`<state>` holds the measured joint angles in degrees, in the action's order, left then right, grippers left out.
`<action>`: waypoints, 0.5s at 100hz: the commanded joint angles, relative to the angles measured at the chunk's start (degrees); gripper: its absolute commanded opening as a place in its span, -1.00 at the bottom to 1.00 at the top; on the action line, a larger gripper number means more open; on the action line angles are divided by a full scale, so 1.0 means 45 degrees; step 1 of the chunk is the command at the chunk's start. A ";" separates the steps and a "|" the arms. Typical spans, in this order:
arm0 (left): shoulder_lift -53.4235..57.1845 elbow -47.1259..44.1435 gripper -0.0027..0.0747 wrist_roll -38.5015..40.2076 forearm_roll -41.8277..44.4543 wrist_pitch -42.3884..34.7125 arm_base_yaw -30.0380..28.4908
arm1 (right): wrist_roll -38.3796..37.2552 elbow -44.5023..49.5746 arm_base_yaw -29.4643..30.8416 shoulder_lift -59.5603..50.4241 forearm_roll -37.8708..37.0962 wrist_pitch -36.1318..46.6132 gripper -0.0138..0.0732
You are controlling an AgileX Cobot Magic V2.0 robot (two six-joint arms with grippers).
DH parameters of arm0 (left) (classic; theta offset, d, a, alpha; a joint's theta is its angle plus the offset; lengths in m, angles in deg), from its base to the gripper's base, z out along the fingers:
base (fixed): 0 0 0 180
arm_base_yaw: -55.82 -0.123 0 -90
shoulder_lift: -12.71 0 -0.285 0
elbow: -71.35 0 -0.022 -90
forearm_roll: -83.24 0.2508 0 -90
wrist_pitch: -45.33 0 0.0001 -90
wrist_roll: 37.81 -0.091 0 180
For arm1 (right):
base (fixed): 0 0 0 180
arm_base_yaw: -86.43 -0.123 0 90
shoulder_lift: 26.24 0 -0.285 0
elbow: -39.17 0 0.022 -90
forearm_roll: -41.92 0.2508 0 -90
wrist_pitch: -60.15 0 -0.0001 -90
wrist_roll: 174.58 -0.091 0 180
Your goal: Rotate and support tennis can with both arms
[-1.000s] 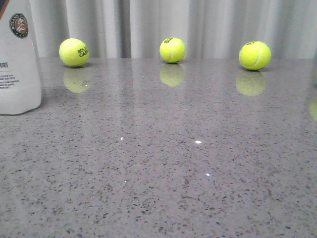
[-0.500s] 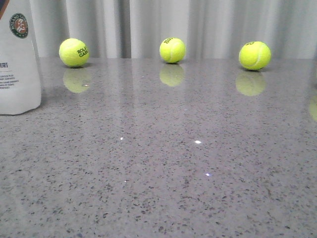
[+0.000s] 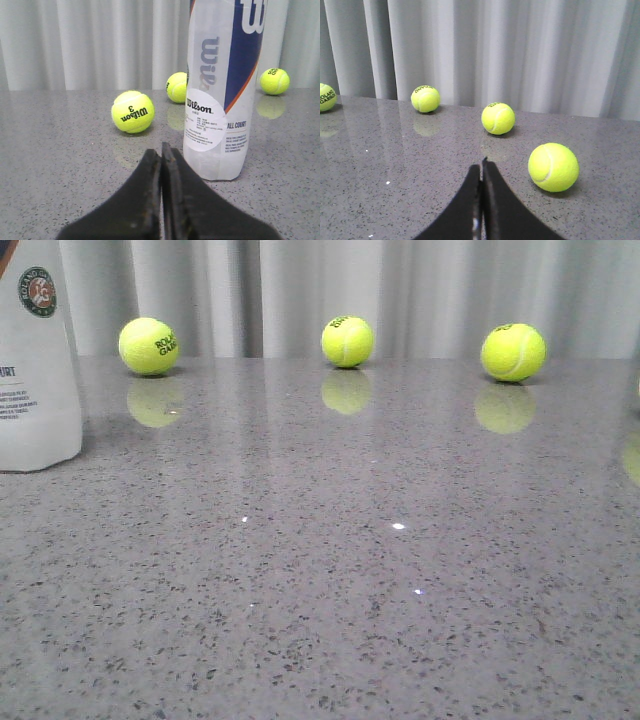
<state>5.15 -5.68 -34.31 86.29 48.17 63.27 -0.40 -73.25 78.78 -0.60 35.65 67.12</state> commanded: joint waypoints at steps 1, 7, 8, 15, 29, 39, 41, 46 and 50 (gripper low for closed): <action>0.0483 -0.0605 -0.99 0.0091 -0.0096 -0.1055 -0.0002 | -0.0118 0.0104 -0.0028 -0.0250 -0.0171 0.1565 -0.84; 0.0483 -0.0605 -0.99 0.0091 -0.0096 -0.1055 -0.0002 | -0.0118 0.0311 -0.0028 -0.0737 0.0027 0.1451 -0.84; 0.0483 -0.0605 -0.99 0.0091 -0.0096 -0.1055 -0.0002 | -0.0118 0.0360 -0.0028 -0.0879 0.0042 0.1450 -0.84; 0.0483 -0.0605 -0.99 0.0091 -0.0096 -0.1055 -0.0002 | -0.0105 0.0592 -0.0028 -0.1636 0.0121 0.1327 -0.84; 0.0483 -0.0605 -0.99 0.0091 -0.0096 -0.1055 -0.0002 | -0.0105 0.1198 -0.0028 -0.3053 0.0121 0.1183 -0.84; 0.0483 -0.0605 -0.99 0.0091 -0.0096 -0.1055 -0.0002 | -0.0105 0.1616 -0.0028 -0.3974 0.0121 0.0765 -0.84; 0.0483 -0.0605 -0.99 0.0091 -0.0096 -0.1055 -0.0002 | -0.0105 0.1703 -0.0028 -0.4171 0.0121 0.0647 -0.84; 0.0483 -0.0605 -0.99 0.0091 -0.0096 -0.1055 -0.0002 | -0.0105 0.1911 0.0016 -0.4422 0.0121 0.0497 -0.84; 0.0483 -0.0605 -0.99 0.0091 -0.0096 -0.1055 -0.0002 | -0.0105 0.2072 0.0031 -0.4362 0.0167 0.0540 -0.84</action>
<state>5.15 -5.68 -34.31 86.29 48.17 63.27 -0.86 -63.82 78.78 -18.82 35.89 66.34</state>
